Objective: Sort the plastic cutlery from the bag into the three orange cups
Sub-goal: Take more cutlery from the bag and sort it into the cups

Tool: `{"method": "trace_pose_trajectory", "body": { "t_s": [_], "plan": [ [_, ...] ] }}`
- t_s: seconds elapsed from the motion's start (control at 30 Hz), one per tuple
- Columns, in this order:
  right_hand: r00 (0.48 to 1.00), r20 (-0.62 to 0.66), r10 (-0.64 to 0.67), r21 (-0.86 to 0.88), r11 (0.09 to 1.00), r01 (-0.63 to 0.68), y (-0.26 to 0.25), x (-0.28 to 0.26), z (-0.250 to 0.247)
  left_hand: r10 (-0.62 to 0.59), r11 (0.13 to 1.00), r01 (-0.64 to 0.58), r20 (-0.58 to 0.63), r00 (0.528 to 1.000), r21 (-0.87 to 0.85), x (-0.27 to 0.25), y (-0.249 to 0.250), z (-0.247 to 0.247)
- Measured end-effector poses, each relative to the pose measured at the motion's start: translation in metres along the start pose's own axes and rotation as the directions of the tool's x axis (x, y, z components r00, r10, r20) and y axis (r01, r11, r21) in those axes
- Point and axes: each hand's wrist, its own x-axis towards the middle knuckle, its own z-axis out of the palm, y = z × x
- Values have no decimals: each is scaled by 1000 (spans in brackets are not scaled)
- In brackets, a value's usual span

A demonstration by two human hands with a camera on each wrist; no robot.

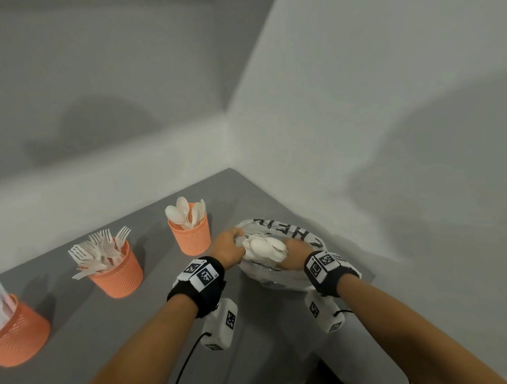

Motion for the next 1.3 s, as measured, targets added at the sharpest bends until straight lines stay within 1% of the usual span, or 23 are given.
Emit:
{"method": "trace_pose_trajectory", "body": {
  "t_s": [0.07, 0.17, 0.23, 0.37, 0.43, 0.53, 0.63, 0.73, 0.8, 0.87, 0.9, 0.93, 0.97, 1.03, 1.07, 1.17, 1.23, 1.3],
  "plan": [
    [1000, -6, -6, 31, 1000, 6, 0, -1, -3, -12, 999, 11, -7, 1000, -40, 0, 0, 1],
    [999, -21, 27, 139, 990, -24, 4, -2, -7, -23, 997, 23, -4, 1000, -74, -2, 2, 1],
    [999, -5, 32, 203, 979, -30, 6, -2, -11, -20, 996, 20, 0, 1000, -83, -3, 3, 1],
    [999, 15, 34, 256, 966, -37, 7, -1, -16, -20, 997, 21, 16, 1000, -80, -2, 1, 1],
    [999, -21, 47, 313, 949, -38, 7, 0, -17, -26, 996, 28, 37, 999, -81, -2, 1, 1],
    [997, -76, 30, 393, 920, 3, 5, -2, -20, -17, 996, 22, 59, 998, -81, -1, 2, 0],
    [994, -109, 20, 475, 879, 35, 0, -5, -25, -13, 995, 22, 95, 995, -94, -1, 3, -3],
    [991, -125, 49, 533, 845, 26, -3, -5, -30, -23, 995, 34, 111, 994, -97, -3, 3, -2],
    [994, -99, 53, 561, 828, 11, -6, -8, -34, 0, 1000, 3, 96, 995, -29, -4, 3, -1],
    [998, -41, 57, 536, 844, -26, -6, -8, -34, 43, 989, -54, 84, 996, 135, -4, 1, 1],
    [998, -29, 62, 506, 862, -39, -6, -8, -34, 66, 973, -81, 77, 995, 218, -5, 0, 3],
    [998, -24, 65, 510, 859, -44, -6, -8, -34, 87, 954, -103, 72, 994, 281, -6, 0, 5],
    [998, -20, 58, 565, 824, -37, -6, -8, -34, 101, 935, -119, 72, 992, 334, -8, 0, 8],
    [999, -20, 39, 700, 714, -14, -7, -9, -37, 115, 881, -139, 79, 990, 453, -11, 0, 14],
    [999, -29, 35, 724, 690, -3, -9, -11, -41, 115, 850, -141, 83, 990, 508, -14, 1, 17],
    [998, -61, 29, 730, 683, 25, -12, -18, -48, 152, 777, -191, 116, 982, 600, -21, 6, 27],
    [997, -74, 17, 698, 715, 40, -11, -20, -49, 183, 726, -231, 142, 973, 648, -24, 9, 32],
    [998, -70, -7, 702, 710, 54, -8, -19, -48, 179, 690, -234, 152, 972, 685, -25, 11, 36]
  ]
}}
